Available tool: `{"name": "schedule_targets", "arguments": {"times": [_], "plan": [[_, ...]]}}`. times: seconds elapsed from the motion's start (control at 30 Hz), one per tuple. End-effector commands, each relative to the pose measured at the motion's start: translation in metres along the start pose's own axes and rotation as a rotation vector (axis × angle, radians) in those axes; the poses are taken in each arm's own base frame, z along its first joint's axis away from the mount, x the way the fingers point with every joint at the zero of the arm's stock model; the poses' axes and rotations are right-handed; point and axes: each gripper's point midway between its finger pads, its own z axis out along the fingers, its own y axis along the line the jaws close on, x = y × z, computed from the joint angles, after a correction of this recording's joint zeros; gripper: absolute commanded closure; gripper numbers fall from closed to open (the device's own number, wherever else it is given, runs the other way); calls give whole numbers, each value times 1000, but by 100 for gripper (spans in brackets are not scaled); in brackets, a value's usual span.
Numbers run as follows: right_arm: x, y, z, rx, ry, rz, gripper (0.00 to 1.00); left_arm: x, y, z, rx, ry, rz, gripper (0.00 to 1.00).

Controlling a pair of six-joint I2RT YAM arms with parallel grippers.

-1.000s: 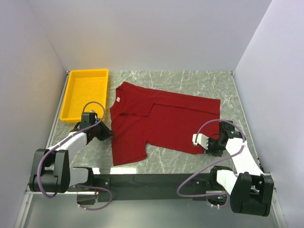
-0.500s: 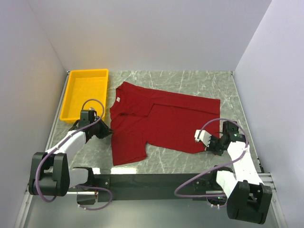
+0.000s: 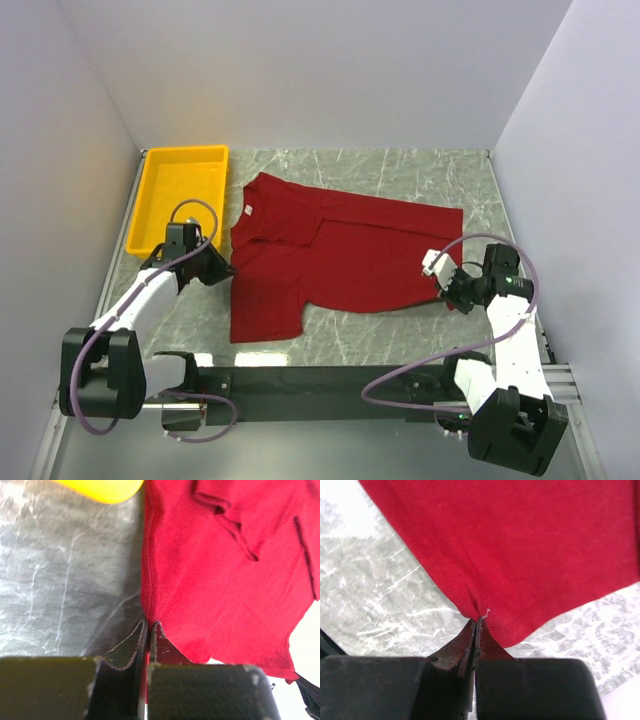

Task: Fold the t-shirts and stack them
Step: Fold the tshirt

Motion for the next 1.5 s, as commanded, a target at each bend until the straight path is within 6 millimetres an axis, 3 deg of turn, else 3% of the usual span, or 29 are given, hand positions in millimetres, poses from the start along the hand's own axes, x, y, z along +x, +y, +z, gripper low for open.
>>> {"name": "schedule_targets", "arguments": {"times": [0.0,0.37,0.67,1.07,1.47], "plan": [[-17,-17,-11,68,-56,40,100,-21,-18,-15,31,-66,38,99],[-2,-47,-16,211,-17,166,100,-39,-22,-24,28,-102,15,99],[25,-61,-12,247,13,304,100,-49,-34,-18,59,-83,5,99],[31,-83,0,249,-5,396,100,-73,-70,-1,148,-46,-29,99],[34,-92,15,216,0,461,100,-81,-68,20,117,-16,-44,99]]}}
